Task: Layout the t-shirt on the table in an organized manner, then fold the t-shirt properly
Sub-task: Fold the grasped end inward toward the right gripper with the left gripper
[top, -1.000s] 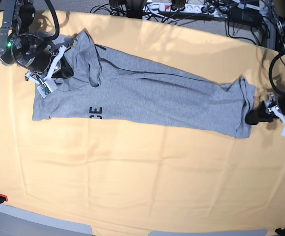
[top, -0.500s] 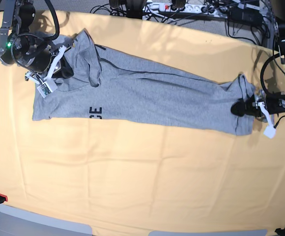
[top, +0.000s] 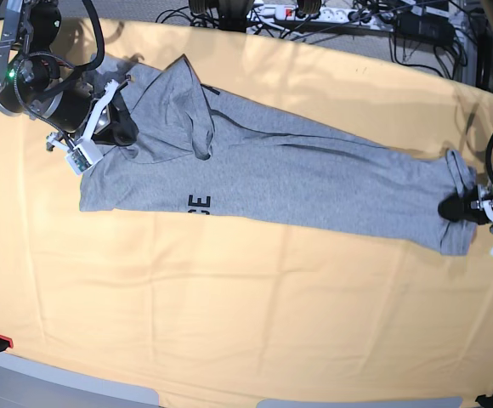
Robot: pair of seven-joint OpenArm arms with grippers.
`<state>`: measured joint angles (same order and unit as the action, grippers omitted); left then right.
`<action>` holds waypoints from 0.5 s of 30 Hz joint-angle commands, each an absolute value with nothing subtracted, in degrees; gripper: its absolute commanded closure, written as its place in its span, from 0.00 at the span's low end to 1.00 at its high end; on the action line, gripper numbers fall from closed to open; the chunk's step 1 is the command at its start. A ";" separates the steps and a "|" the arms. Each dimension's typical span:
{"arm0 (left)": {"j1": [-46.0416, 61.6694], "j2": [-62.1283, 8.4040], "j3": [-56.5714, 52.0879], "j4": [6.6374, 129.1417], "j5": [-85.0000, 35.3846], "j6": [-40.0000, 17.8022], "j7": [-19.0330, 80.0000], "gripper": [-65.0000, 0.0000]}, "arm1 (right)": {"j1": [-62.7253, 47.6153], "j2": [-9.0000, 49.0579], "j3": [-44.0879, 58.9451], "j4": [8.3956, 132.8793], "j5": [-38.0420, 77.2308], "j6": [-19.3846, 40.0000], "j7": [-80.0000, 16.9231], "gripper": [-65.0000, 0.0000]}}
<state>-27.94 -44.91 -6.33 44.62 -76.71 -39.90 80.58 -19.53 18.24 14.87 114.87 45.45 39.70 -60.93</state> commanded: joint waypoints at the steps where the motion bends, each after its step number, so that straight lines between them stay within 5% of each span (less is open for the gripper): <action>1: -29.56 -47.00 -6.76 45.36 -78.41 -40.00 80.00 1.00 | -19.20 18.90 15.20 115.85 46.41 40.00 -60.34 1.00; 15: -27.59 -46.19 -5.63 56.34 -85.00 -38.81 80.00 1.00 | -19.20 18.85 15.20 115.85 46.50 40.00 -60.58 1.00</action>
